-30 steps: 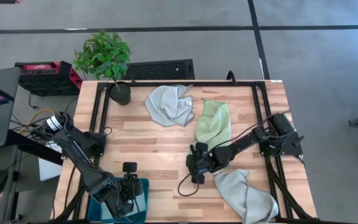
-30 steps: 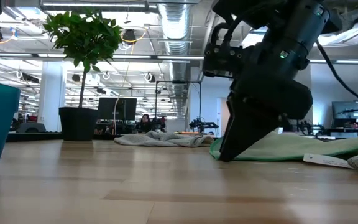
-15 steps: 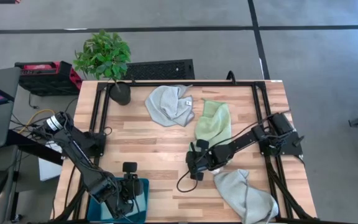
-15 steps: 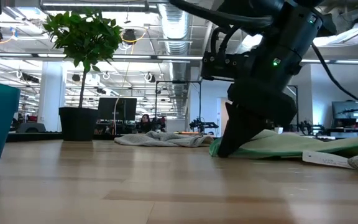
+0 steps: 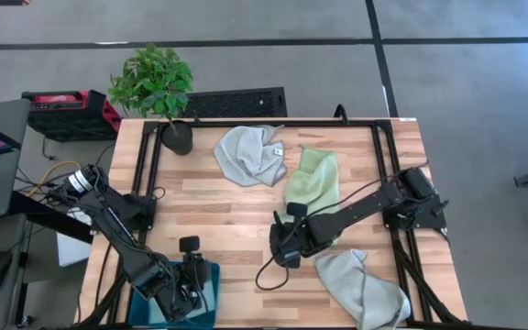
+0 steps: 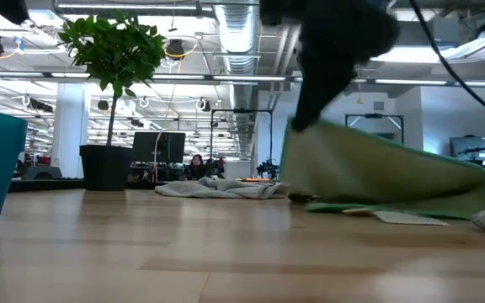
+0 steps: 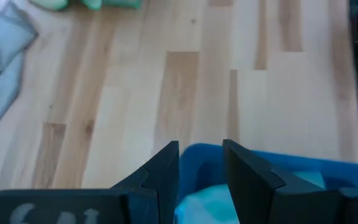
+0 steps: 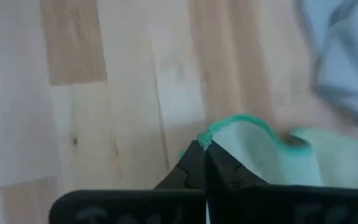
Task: Fold microfiber towels
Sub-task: Fold the green microfiber cloth
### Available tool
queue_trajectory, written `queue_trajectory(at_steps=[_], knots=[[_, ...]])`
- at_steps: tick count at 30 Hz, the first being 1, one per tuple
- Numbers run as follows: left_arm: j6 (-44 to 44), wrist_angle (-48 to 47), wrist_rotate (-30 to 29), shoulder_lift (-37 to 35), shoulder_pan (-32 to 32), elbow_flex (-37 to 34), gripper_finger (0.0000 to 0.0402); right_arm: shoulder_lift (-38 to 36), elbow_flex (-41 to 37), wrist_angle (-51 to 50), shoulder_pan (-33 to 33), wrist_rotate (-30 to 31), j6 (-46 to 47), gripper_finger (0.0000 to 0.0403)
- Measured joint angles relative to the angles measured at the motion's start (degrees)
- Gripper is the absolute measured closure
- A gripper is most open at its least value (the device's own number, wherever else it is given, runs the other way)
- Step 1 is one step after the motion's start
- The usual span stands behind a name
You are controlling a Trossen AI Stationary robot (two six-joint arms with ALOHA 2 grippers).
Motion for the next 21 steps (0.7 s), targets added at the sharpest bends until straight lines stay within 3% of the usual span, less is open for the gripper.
queue_trajectory(at_steps=[5,8,17,21], knots=[[-1.52,0.42,-2.81,0.37,0.85,-1.48,0.0286,-0.05,8.26,-9.81,2.58,3.8,0.13,0.0395],[-0.11,5.71,-6.09,0.38,2.06,-3.91,0.0286,-0.11,11.86,-13.04,3.52,4.98,0.44,0.0395],[26.67,31.61,-7.98,0.55,8.49,-11.77,0.0286,-0.15,17.94,-21.08,3.91,11.03,1.5,0.0393],[34.63,37.02,-6.32,0.55,13.04,-13.57,0.0286,-0.15,19.82,-23.65,3.93,12.03,1.56,0.0395]])
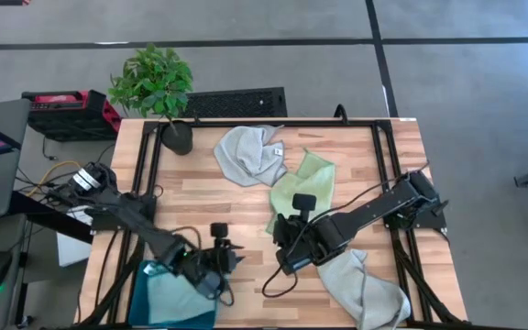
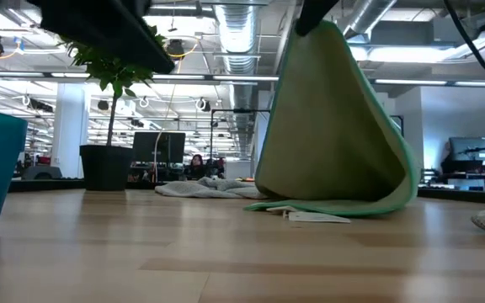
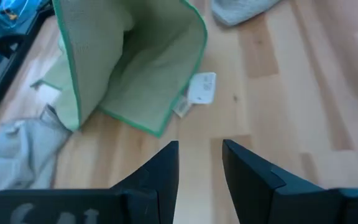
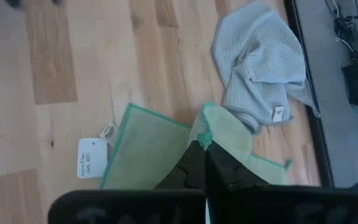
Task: Fold microfiber towels
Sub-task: Fold the green microfiber cloth
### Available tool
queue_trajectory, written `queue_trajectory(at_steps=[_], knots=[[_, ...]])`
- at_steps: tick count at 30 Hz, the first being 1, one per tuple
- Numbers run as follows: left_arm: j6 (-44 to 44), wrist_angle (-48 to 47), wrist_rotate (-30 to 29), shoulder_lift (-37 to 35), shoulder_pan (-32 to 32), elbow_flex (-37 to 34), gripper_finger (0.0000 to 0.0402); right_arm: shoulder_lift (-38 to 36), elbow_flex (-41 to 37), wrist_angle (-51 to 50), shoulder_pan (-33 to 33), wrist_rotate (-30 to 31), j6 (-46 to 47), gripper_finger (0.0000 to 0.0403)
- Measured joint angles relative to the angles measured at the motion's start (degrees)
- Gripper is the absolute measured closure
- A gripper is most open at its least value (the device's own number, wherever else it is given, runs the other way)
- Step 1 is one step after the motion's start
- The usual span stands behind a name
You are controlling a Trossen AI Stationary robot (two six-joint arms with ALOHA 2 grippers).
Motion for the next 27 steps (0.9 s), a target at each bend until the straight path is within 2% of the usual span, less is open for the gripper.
queue_trajectory(at_steps=[7,10,15,19,27], knots=[[9.97,10.08,3.09,0.02,6.88,-4.66,0.0286,0.0,3.09,-2.99,-1.05,0.0,0.01,0.0391],[13.14,13.62,5.84,0.02,8.21,-6.62,0.0286,-0.07,4.75,-4.66,-1.52,0.02,-0.18,0.039],[19.28,18.24,7.06,0.02,10.04,-9.63,0.0286,-0.07,7.79,-5.93,-1.09,0.02,-2.23,0.0393],[21.27,23.13,8.27,0.02,11.86,-11.99,0.0286,-0.09,9.27,-6.69,-1.1,-0.03,-2.43,0.0391],[21.97,24.58,13.71,0.02,15.18,-13.75,0.0286,-0.09,9.45,-6.9,-1.8,-0.24,-2.47,0.0391]])
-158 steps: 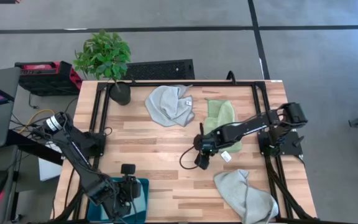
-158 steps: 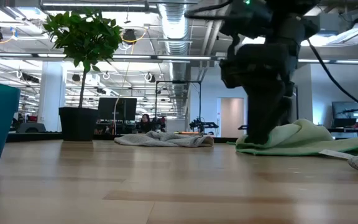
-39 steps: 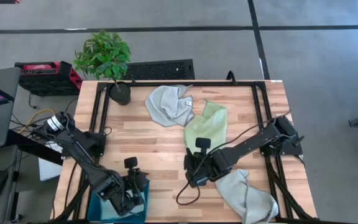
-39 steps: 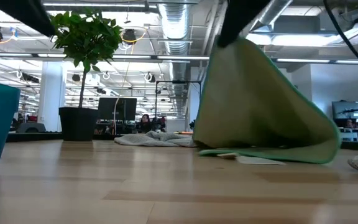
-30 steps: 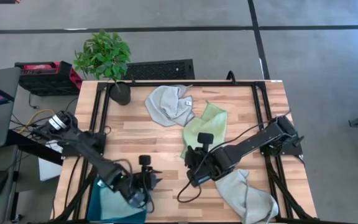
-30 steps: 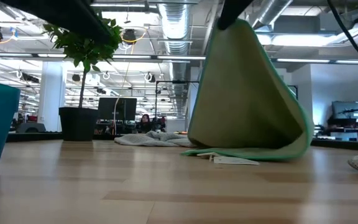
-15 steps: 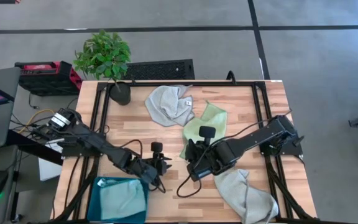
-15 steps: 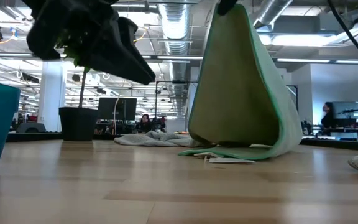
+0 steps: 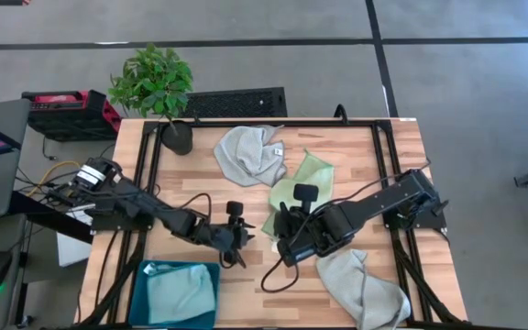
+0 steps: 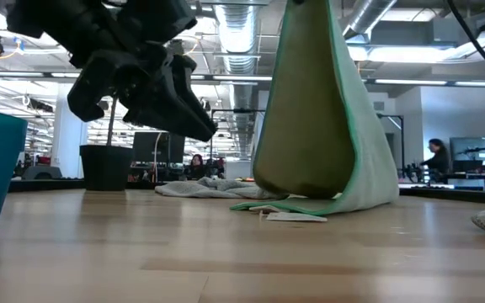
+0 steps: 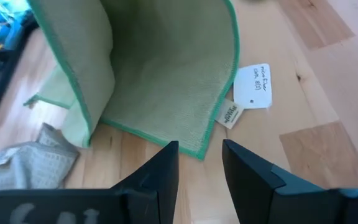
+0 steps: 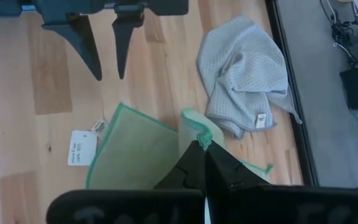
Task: Fold microfiber towels
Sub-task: Fold the green microfiber cloth
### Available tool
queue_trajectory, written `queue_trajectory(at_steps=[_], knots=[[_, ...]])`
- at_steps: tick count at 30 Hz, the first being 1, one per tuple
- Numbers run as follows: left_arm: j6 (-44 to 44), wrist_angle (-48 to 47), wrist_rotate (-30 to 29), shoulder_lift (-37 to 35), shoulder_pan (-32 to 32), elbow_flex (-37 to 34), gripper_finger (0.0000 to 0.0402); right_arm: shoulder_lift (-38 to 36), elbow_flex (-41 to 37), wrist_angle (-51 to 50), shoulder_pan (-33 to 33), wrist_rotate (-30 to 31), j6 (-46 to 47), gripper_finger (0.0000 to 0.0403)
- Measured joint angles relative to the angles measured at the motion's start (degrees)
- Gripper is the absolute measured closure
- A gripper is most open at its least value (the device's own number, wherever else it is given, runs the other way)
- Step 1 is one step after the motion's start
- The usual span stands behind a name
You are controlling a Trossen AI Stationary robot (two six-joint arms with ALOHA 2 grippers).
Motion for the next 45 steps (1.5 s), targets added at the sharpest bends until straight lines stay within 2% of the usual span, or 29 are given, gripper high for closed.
queue_trajectory(at_steps=[7,11,14,20,25,32,35,45], knots=[[-0.69,-0.09,1.88,0.0,3.72,2.35,0.0286,0.0,0.02,-0.12,-1.21,0.02,-0.09,0.0389],[-1.51,-0.75,7.03,-0.02,6.66,3.55,0.0286,0.0,0.02,-1.37,-1.91,-0.02,-0.11,0.039],[-2.85,-2.28,8.81,-0.02,7.97,3.95,0.0286,0.0,0.02,-1.68,-2.15,0.09,-0.11,0.0388],[0.16,-0.74,11.99,7.56,7.53,6.17,0.0286,-0.83,0.12,-2.3,-2.04,0.18,-0.11,0.039],[4.76,-2.99,10.35,13.86,6.21,11.8,0.0286,-1.63,0.15,-2.73,-2.04,0.31,0.62,0.0388],[7.02,-9.83,4.72,19.37,6.35,18.57,0.0286,-2.54,0.17,-2.81,-1.93,0.27,0.87,0.039],[7.85,-12.7,5.24,20.1,6.73,19.82,0.0286,-2.65,0.11,-2.8,-1.93,0.28,0.91,0.0389],[6.75,-13.5,7.16,20.74,6.96,20.4,0.0286,-2.64,0.11,-2.98,-2.04,0.26,0.9,0.0387]])
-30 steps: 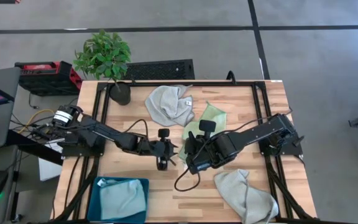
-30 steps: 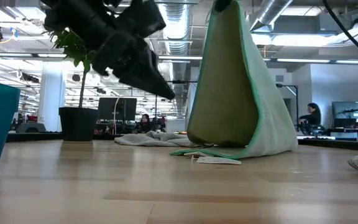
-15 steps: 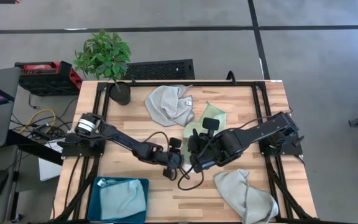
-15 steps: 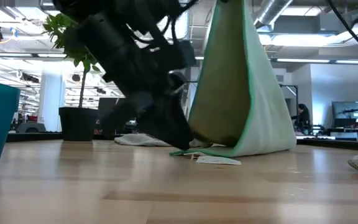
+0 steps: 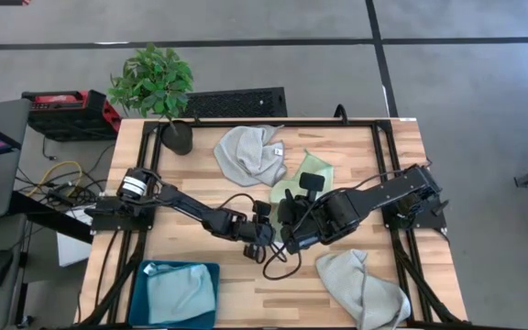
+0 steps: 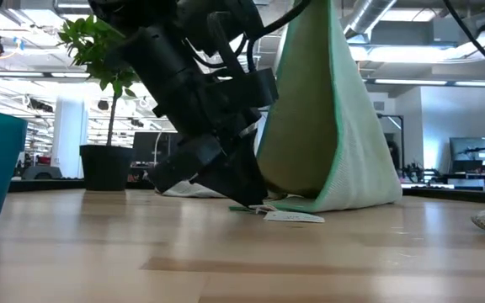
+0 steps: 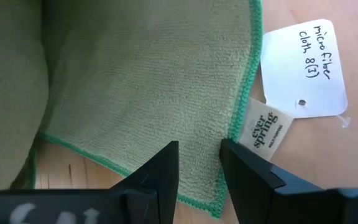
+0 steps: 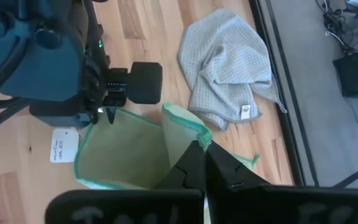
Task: Fold microfiber towels
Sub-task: Fold the green microfiber cloth
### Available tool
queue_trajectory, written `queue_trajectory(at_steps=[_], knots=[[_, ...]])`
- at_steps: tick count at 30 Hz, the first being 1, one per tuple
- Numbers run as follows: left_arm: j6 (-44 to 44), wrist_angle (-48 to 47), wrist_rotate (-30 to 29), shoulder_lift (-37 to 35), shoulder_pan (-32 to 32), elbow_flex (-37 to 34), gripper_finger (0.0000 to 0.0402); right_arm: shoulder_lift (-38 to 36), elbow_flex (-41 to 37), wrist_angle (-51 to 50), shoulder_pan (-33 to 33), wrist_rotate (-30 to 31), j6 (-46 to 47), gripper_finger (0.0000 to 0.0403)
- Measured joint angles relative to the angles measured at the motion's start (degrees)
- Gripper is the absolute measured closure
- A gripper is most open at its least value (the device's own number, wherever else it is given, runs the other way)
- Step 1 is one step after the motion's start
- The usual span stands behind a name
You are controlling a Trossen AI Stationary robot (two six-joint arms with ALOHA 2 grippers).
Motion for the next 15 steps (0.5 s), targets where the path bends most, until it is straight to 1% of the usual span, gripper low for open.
queue_trajectory(at_steps=[2,8,15], knots=[[-0.14,-2.3,0.95,-0.48,-0.24,0.81,0.0286,0.0,0.0,-0.04,0.0,0.02,-0.02,0.0386],[-0.24,-8.25,7.16,-0.54,-0.17,4.14,0.0286,0.02,0.0,-0.73,0.0,0.04,0.0,0.0388],[-2.19,-10.91,9.14,-0.56,0.49,4.58,0.0286,0.02,0.0,-1.0,0.0,0.07,0.0,0.0386]])
